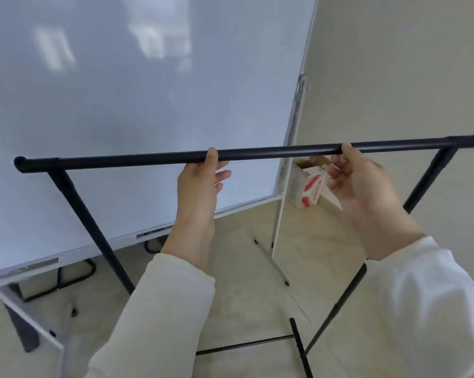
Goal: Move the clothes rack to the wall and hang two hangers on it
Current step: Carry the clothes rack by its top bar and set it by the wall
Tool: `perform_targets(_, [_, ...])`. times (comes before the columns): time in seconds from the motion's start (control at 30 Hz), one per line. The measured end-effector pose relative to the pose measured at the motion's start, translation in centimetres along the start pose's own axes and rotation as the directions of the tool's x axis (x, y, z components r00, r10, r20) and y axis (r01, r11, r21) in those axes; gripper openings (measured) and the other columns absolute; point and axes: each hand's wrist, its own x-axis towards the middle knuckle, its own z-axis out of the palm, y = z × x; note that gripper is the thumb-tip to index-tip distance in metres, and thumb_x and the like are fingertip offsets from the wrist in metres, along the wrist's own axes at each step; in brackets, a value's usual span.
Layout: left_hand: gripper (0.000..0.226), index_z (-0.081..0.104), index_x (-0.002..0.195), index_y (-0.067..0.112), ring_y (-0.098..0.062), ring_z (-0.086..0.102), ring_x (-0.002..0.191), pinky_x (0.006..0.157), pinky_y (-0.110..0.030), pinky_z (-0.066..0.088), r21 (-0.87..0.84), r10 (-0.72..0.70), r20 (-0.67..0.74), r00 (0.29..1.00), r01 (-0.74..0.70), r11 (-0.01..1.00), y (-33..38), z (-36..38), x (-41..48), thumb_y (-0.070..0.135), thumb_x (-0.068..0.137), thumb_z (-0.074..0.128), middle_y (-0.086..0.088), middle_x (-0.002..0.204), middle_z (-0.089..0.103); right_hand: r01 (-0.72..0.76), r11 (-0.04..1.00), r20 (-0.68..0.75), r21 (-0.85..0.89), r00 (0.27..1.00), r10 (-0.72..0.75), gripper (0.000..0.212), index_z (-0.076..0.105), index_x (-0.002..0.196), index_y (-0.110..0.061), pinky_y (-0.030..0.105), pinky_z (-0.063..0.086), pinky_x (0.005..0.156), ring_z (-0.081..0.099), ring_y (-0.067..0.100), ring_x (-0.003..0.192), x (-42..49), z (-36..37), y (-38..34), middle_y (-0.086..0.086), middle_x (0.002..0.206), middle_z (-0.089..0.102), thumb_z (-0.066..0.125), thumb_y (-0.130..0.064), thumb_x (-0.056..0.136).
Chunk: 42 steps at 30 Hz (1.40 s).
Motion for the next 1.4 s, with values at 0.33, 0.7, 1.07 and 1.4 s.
perform_targets(0.33, [0.018,0.056,0.079,0.027,0.005,0.062,0.063,0.062,-0.012,0.046,0.031,-0.116,0.284,0.952,0.111,0.993,-4.9,13.5,3.4,0.037,0.090,0.045,0.015,0.080,0.064,0.082,0.996,-0.288,-0.032,0.954,-0.088,0.019,0.053,0.073,-0.018,0.019,0.037,0.049,0.050,0.008,0.058,5.3,-10.1,-2.6,-0.005,0.068,0.055,0.052,-0.025,0.090])
perform_targets(0.7, [0.022,0.058,0.076,0.024,-0.005,0.060,0.076,0.070,-0.023,0.045,0.078,-0.179,0.463,0.868,0.161,0.984,-8.3,31.6,3.0,0.037,0.090,0.048,0.009,0.079,0.065,0.133,0.991,-0.444,-0.020,0.887,-0.128,0.020,0.050,0.072,-0.018,0.021,0.036,0.054,0.049,0.009,0.061,12.4,-23.5,-8.4,-0.005,0.069,0.053,0.051,-0.026,0.090])
perform_targets(1.07, [0.017,0.055,0.079,0.024,-0.003,0.061,0.073,0.071,-0.020,0.045,0.098,-0.235,0.609,0.758,0.222,0.970,-11.9,46.6,1.9,0.035,0.090,0.049,0.010,0.079,0.065,0.186,0.982,-0.580,-0.031,0.797,-0.169,0.019,0.051,0.073,-0.019,0.021,0.037,0.054,0.050,0.009,0.061,16.8,-35.0,-13.0,-0.005,0.069,0.053,0.052,-0.027,0.089])
perform_targets(1.4, [0.018,0.054,0.079,0.024,-0.002,0.062,0.072,0.069,-0.019,0.045,0.084,-0.232,0.750,0.619,0.259,0.962,-14.8,59.4,3.5,0.036,0.090,0.048,0.010,0.080,0.065,0.264,0.958,-0.719,-0.110,0.645,-0.260,0.020,0.051,0.070,-0.021,0.020,0.037,0.054,0.050,0.008,0.059,23.2,-42.0,-16.6,-0.007,0.065,0.053,0.053,-0.029,0.088])
